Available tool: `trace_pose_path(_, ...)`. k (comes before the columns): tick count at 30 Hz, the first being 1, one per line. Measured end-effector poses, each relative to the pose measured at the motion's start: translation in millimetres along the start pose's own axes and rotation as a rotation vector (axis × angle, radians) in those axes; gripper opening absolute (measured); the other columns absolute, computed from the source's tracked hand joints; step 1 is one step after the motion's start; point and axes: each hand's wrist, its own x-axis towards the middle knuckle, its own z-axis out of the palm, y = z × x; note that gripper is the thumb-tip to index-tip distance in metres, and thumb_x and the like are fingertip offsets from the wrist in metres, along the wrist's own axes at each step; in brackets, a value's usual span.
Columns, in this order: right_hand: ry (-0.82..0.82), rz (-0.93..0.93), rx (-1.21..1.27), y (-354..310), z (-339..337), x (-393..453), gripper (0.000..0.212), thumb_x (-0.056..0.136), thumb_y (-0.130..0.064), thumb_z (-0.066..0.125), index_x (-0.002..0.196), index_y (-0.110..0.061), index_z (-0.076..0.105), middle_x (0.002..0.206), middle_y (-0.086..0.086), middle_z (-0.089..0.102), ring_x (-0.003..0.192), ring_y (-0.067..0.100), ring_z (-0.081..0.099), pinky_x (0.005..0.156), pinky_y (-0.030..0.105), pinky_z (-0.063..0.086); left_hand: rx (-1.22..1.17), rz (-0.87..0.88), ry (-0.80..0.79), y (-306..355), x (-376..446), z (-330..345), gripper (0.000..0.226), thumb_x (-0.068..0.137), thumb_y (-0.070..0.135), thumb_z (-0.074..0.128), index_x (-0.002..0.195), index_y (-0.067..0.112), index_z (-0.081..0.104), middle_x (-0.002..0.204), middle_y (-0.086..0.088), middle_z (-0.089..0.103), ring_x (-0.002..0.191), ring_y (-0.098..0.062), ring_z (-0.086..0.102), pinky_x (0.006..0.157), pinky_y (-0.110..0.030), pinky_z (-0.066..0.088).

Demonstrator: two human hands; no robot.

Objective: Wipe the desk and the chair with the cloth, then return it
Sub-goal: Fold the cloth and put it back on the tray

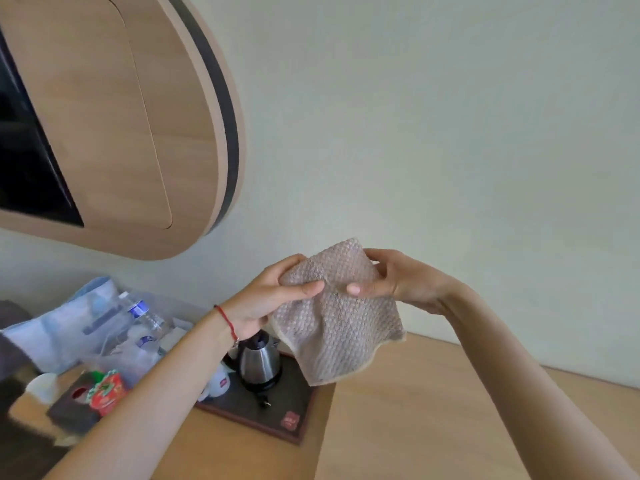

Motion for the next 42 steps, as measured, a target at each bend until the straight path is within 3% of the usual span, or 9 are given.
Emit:
trace_pose_path(5,0.164,-0.015,0.158,23.4,74.6,84.8,0.039,0.08,-0.01,0.075,0.117,-0.006,0.062,0.116,0.012,0.07,0.108,0.023,0.067,0.099,0.042,0.052,-0.282,-0.314,-0.042,-36.5,21.1,-119.4,0.046,0.072,0.021,0.075,0.115,0.009,0.065,0.106,-0.01,0.073,0.094,-0.02,0.07,0.071,-0.03,0.059)
trace_pose_path(12,0.26,-0.077,0.15,41.0,135.8,175.7,0.025,0.091,-0.003,0.06,0.116,0.001,0.056,0.11,0.021,0.064,0.102,0.03,0.064,0.091,0.044,0.052,-0.696,-0.374,-0.211,-126.9,32.5,-199.8,0.055,0.085,0.039,0.063,0.131,0.01,0.054,0.139,-0.013,0.053,0.129,-0.027,0.049,0.097,-0.037,0.049)
trace_pose_path(19,0.493,0.017,0.031,111.3,137.4,222.1,0.037,0.097,-0.012,0.052,0.13,-0.027,0.054,0.116,-0.012,0.065,0.111,0.009,0.061,0.098,0.029,0.048,-0.326,-0.304,0.016,-166.0,90.5,-231.4,0.039,0.086,0.033,0.061,0.123,0.02,0.058,0.125,-0.004,0.065,0.116,-0.021,0.06,0.083,-0.033,0.055)
trace_pose_path(22,0.645,0.16,-0.055,166.4,145.3,237.0,0.049,0.096,-0.012,0.053,0.141,-0.03,0.043,0.111,-0.003,0.067,0.104,0.021,0.064,0.097,0.036,0.051,-0.038,-0.277,0.151,-200.2,124.0,-230.0,0.022,0.091,0.027,0.055,0.112,0.023,0.061,0.111,0.001,0.069,0.108,-0.018,0.063,0.077,-0.024,0.05)
trace_pose_path(26,0.75,0.297,0.047,248.2,163.3,250.7,0.065,0.096,-0.009,0.052,0.149,-0.035,0.024,0.117,0.002,0.066,0.081,0.019,0.063,0.084,0.029,0.051,0.369,-0.173,0.074,-261.1,162.4,-231.2,0.043,0.097,0.012,0.047,0.138,0.02,0.038,0.138,0.003,0.047,0.131,-0.015,0.043,0.101,-0.024,0.037)
trace_pose_path(29,0.629,0.355,0.004,307.1,173.3,262.5,0.061,0.097,0.004,0.038,0.132,-0.045,0.041,0.137,-0.004,0.05,0.122,0.016,0.05,0.105,0.025,0.037,0.436,-0.175,-0.043,-312.6,180.3,-235.9,0.067,0.098,0.005,0.04,0.147,0.036,0.008,0.151,0.01,0.024,0.108,0.001,0.048,0.087,-0.015,0.036)
trace_pose_path(32,0.533,0.443,-0.049,363.0,183.6,276.6,0.052,0.093,0.006,0.037,0.122,-0.032,0.06,0.117,0.002,0.046,0.113,0.02,0.046,0.094,0.026,0.039,0.584,-0.203,-0.181,-369.0,193.6,-243.9,0.052,0.097,0.004,0.041,0.138,0.036,0.035,0.143,0.007,0.04,0.127,-0.017,0.045,0.093,-0.014,0.035)
trace_pose_path(37,0.396,0.564,-0.061,440.2,215.0,285.0,0.068,0.084,0.006,0.051,0.14,-0.03,0.041,0.14,-0.001,0.03,0.131,0.017,0.033,0.095,0.012,0.039,0.819,-0.343,-0.367,-450.5,201.7,-252.4,0.085,0.084,0.003,0.062,0.15,0.019,0.011,0.156,-0.008,0.01,0.144,-0.024,0.017,0.105,-0.02,0.03)
trace_pose_path(42,0.309,0.556,-0.259,508.5,220.4,287.4,0.08,0.082,0.003,0.056,0.15,-0.021,0.022,0.152,0.008,0.022,0.137,0.025,0.029,0.107,0.024,0.034,1.063,-0.384,-0.414,-503.7,209.3,-241.0,0.088,0.086,0.012,0.061,0.15,0.02,0.001,0.156,-0.007,0.004,0.14,-0.024,0.027,0.111,-0.031,0.032)
